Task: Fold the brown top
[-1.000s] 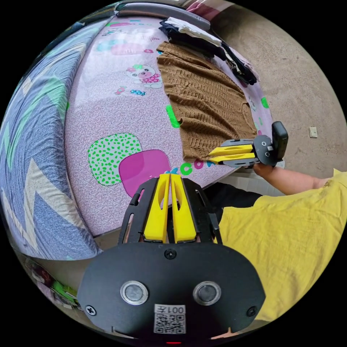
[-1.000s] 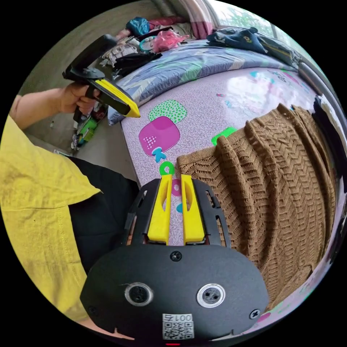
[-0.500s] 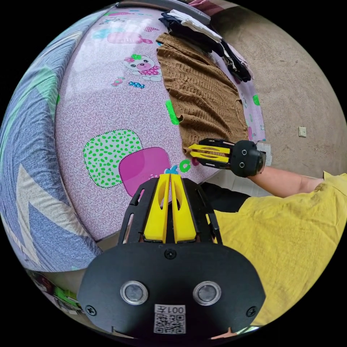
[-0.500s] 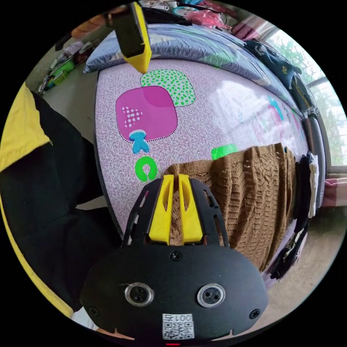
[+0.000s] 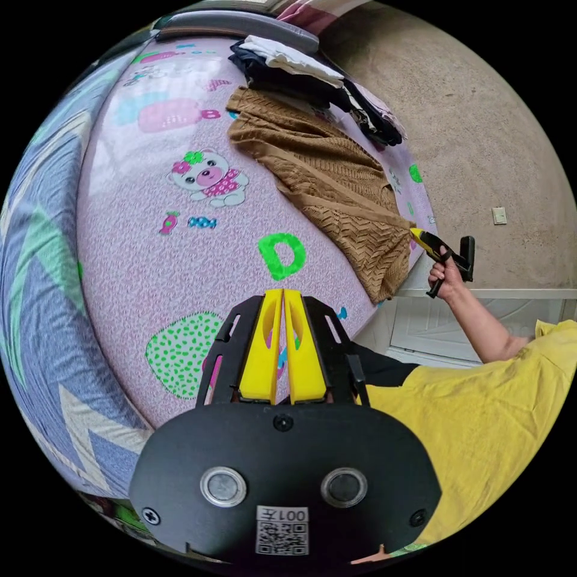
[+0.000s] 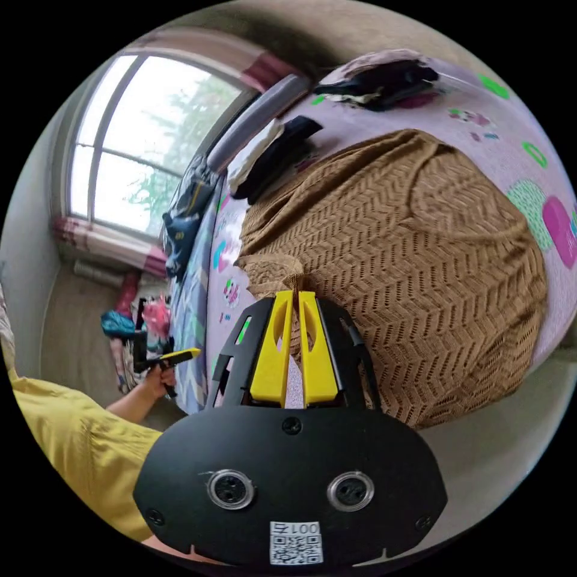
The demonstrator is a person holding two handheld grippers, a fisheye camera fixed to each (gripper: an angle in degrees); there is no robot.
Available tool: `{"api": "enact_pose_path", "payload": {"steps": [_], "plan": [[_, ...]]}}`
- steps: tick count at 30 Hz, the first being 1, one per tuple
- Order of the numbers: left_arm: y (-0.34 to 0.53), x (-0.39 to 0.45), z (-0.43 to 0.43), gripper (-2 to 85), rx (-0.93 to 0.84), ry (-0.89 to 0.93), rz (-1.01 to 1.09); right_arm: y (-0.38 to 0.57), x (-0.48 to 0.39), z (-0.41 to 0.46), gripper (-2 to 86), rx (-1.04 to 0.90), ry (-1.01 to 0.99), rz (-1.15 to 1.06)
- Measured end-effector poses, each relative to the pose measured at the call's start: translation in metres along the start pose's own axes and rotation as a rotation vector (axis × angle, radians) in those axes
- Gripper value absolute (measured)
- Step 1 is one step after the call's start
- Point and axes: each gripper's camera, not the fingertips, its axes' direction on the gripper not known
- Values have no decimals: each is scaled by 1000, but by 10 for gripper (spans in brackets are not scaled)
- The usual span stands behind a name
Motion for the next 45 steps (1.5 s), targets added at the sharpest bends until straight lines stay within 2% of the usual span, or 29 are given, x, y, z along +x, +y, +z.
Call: {"api": "enact_pose_path", "payload": {"steps": [2, 8, 13, 17, 20, 24, 28, 31, 35, 38, 40, 42, 45], "plan": [[-18, 13, 0, -11, -5, -13, 14, 9, 32, -21, 13, 73, -25, 110], [-81, 51, -1, -10, 31, -60, 7, 26, 84, -40, 13, 80, -64, 218], [-150, 71, -4, -3, 65, -180, -24, 44, 109, -83, 13, 225, -130, 226], [-190, 90, -7, -2, 90, -314, 17, 49, 119, -113, 13, 156, -194, 117], [-212, 116, -6, 1, 85, -465, 153, 48, 121, -127, 12, 102, -219, 64], [-226, 169, -1, 25, 120, -683, 494, 45, 118, -134, 12, 39, -254, -17], [-244, 205, 15, 63, 14, -840, 765, 47, 120, -131, 13, 7, -274, -67], [-259, 214, 18, 61, -32, -954, 901, 56, 126, -127, 12, 20, -290, -45], [-278, 231, 17, 57, -86, -1020, 1094, 76, 130, -121, 11, 36, -288, -9], [-297, 248, 16, 51, -154, -973, 1215, 93, 121, -119, 12, 54, -257, -3], [-306, 256, 25, 33, -287, -982, 1322, 104, 111, -120, 12, 78, -229, -8], [-308, 259, 25, 6, -341, -980, 1403, 115, 98, -121, 12, 108, -201, -15], [-315, 263, 16, -13, -416, -956, 1434, 138, 72, -124, 12, 168, -138, -30]]}}
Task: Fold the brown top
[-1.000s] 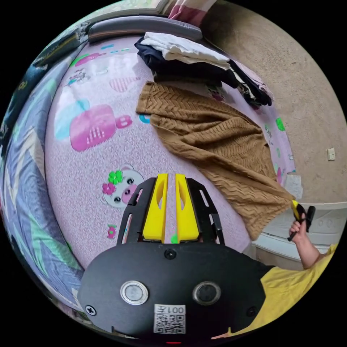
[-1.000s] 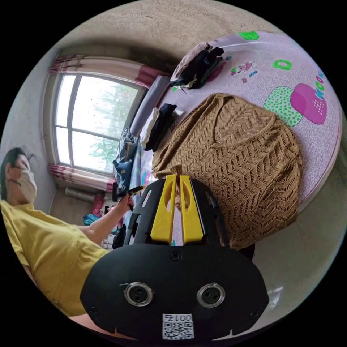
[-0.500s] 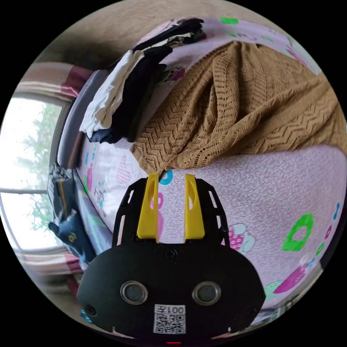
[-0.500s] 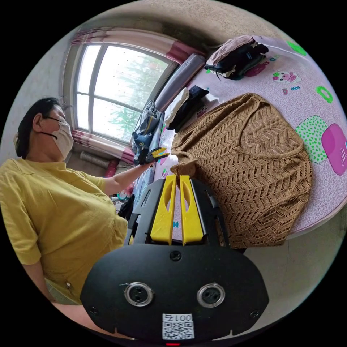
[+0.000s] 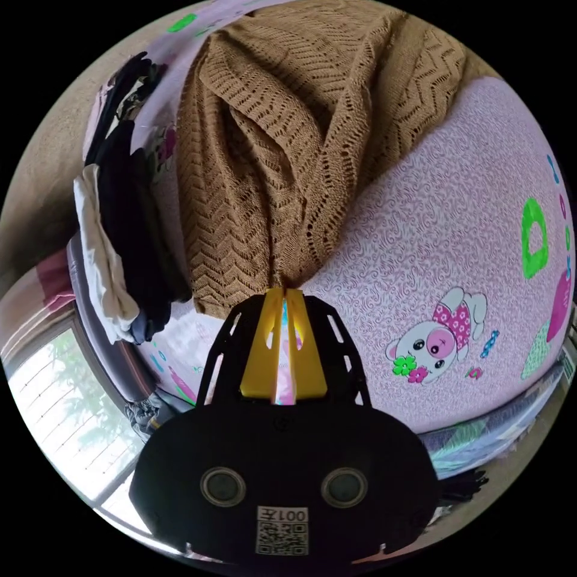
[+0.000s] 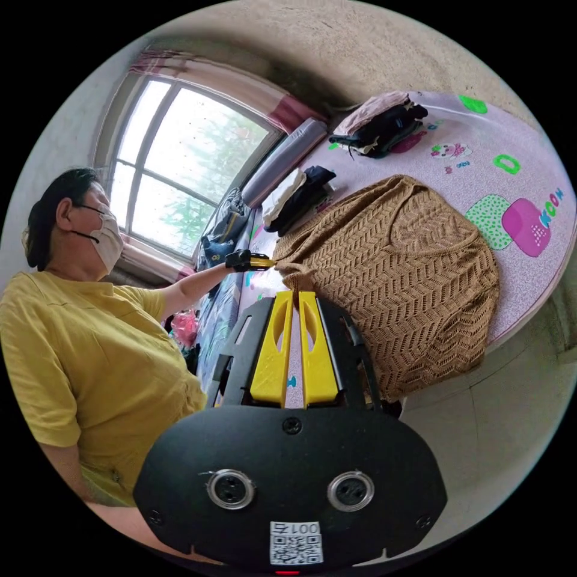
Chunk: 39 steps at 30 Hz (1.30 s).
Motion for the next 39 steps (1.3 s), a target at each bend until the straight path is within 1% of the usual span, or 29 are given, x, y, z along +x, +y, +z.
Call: {"api": "enact_pose_path", "payload": {"steps": [2, 5, 7, 8, 10, 12, 14, 16, 18, 21, 23, 25, 26, 28, 31, 33, 36, 39], "plan": [[10, -6, -12, -15, 35, 21, 6, 19, -24, -2, 12, 45, 59, -38], [41, -35, -47, -15, 153, 95, -127, 40, -54, -5, 11, 104, 140, -101], [78, -72, -84, -15, 298, 204, -294, 48, -69, -9, 11, 138, 193, -139], [88, -82, -93, -16, 331, 230, -341, 52, -77, -12, 11, 159, 226, -163], [127, -125, -122, -16, 438, 366, -550, 53, -86, -17, 11, 183, 279, -193], [152, -151, -135, -16, 495, 418, -678, 52, -90, -22, 11, 204, 326, -208], [167, -171, -138, -16, 493, 438, -757, 48, -92, -28, 10, 232, 345, -217], [175, -186, -132, -15, 445, 466, -797, 48, -97, -30, 10, 249, 334, -234], [177, -188, -127, -15, 398, 475, -793, 51, -106, -30, 10, 243, 316, -260], [182, -187, -127, -16, 320, 454, -753, 67, -128, -22, 11, 174, 243, -308], [188, -188, -131, -16, 272, 418, -729, 84, -143, -8, 12, 83, 155, -326], [196, -191, -132, -16, 183, 345, -697, 97, -143, 12, 12, 0, 52, -281], [197, -192, -131, -16, 161, 340, -690, 105, -140, 29, 12, -61, -4, -255], [194, -196, -115, -16, 58, 368, -648, 113, -133, 54, 11, -141, -46, -221], [171, -192, -79, -16, -37, 411, -613, 111, -114, 87, 11, -181, -75, -146], [154, -181, -56, -16, -104, 400, -588, 107, -105, 104, 10, -186, -68, -120], [133, -151, -24, -16, -218, 337, -523, 109, -96, 143, 11, -320, -75, -70], [132, -124, -8, -16, -222, 270, -531, 124, -96, 177, 12, -453, -52, -62]]}}
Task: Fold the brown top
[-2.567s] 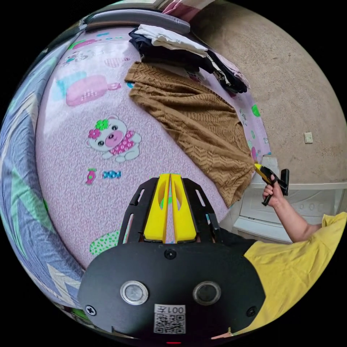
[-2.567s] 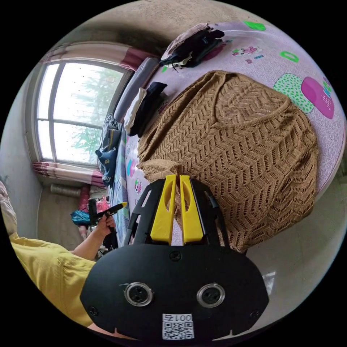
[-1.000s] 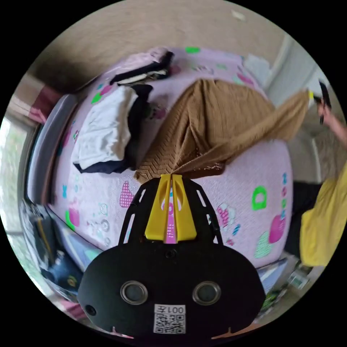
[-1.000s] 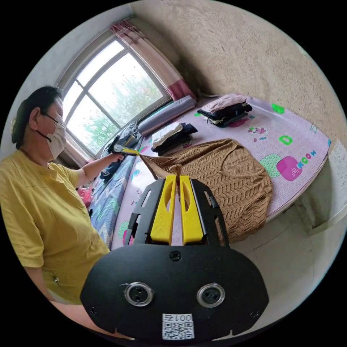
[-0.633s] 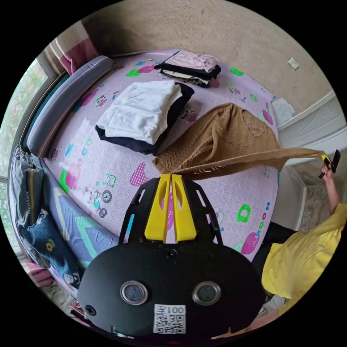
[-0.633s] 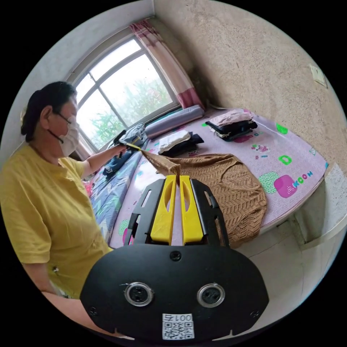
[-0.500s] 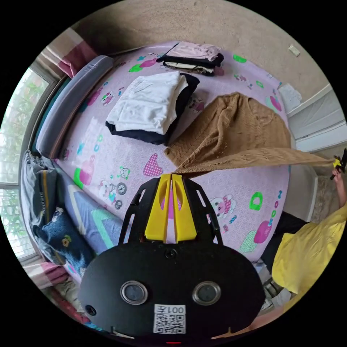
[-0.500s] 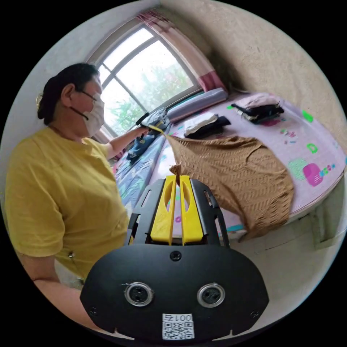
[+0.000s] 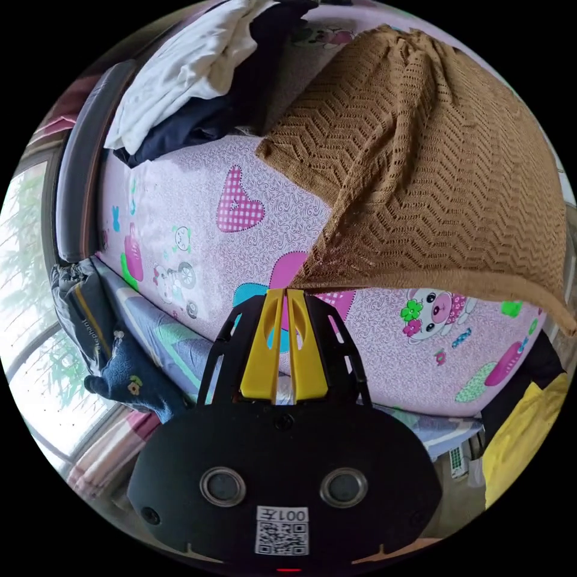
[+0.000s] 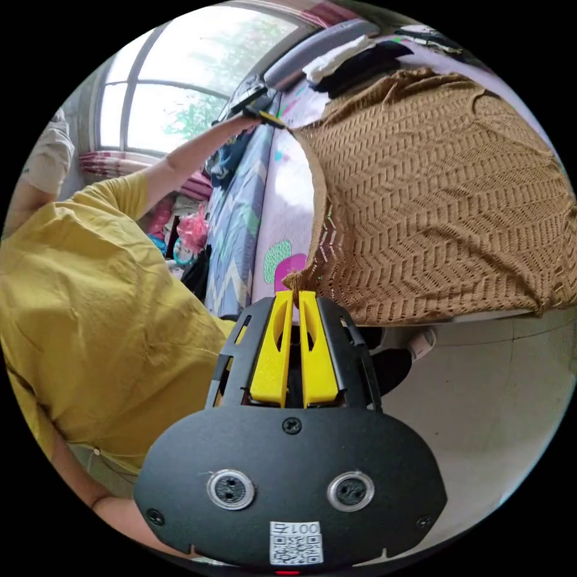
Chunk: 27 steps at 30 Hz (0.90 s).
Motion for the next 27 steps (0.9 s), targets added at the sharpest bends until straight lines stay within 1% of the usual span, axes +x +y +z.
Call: {"api": "enact_pose_path", "payload": {"steps": [2, 5, 7, 8, 10, 11, 13, 16, 19, 21, 24, 27], "plan": [[9, 4, 11, -16, 25, -23, -43, 2, -1, 18, 12, -71, 19, -4], [26, -1, 30, -15, 45, -69, -137, 2, 0, 27, 11, -123, 41, 2], [44, -12, 41, -16, 87, -73, -258, 1, 1, 25, 10, -123, 52, 7], [50, -14, 43, -16, 108, -65, -287, 0, 3, 22, 10, -109, 39, 14], [81, -21, 48, -15, 233, 33, -411, -1, 5, 16, 9, -87, -18, 20], [90, -22, 49, -15, 270, 81, -434, -1, 7, 13, 8, -83, -62, 22], [126, -13, 57, -13, 418, 269, -495, 0, 11, 8, 7, -70, -116, 27], [164, 12, 72, -12, 535, 440, -512, 1, 13, -5, 6, -36, -171, 16], [187, 44, 90, -12, 572, 530, -493, -3, 9, -28, 5, 21, -163, -27], [194, 64, 99, -12, 575, 590, -454, -8, 7, -45, 5, 70, -121, -57], [196, 96, 109, -12, 582, 655, -415, -22, 8, -77, 5, 176, -5, -76], [190, 123, 110, -12, 584, 675, -380, -40, 9, -112, 5, 286, 132, -79]]}}
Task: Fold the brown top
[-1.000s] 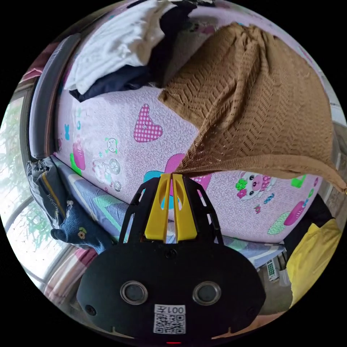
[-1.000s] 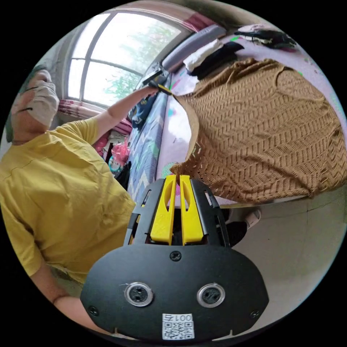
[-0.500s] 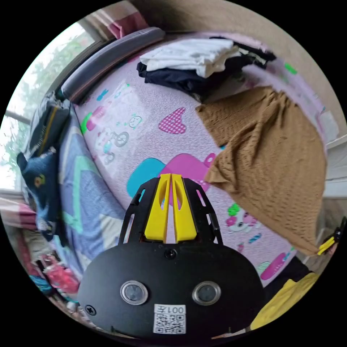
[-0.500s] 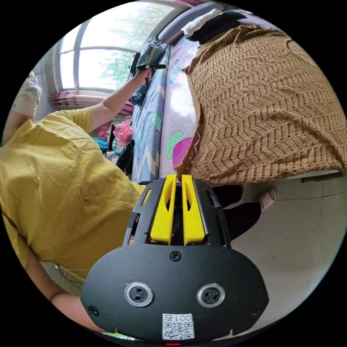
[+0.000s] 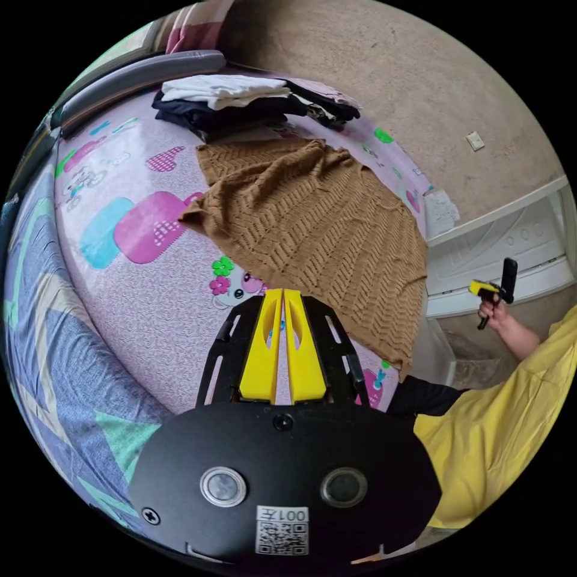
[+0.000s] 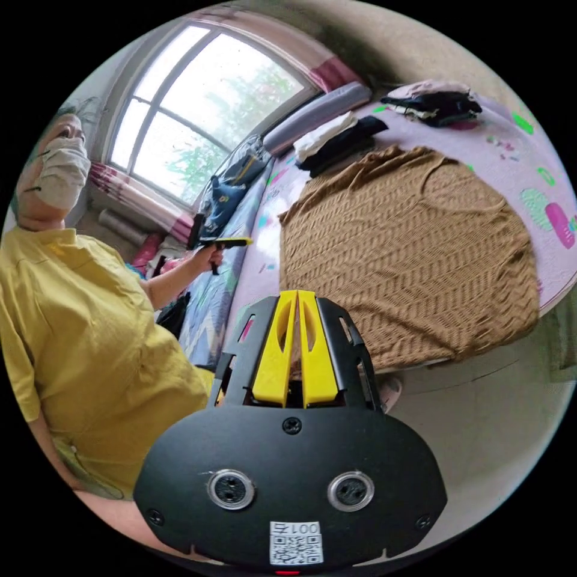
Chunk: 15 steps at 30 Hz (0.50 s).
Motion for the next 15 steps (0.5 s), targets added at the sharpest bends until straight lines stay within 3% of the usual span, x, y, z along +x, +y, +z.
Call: {"api": "enact_pose_path", "payload": {"steps": [11, 15], "plan": [[-18, 86, 93, -12, 97, 135, -151, -106, 107, -95, 7, 52, 498, 102], [-61, 147, 148, -14, 76, 76, -142, -146, 169, -107, 8, -16, 533, 16]]}}
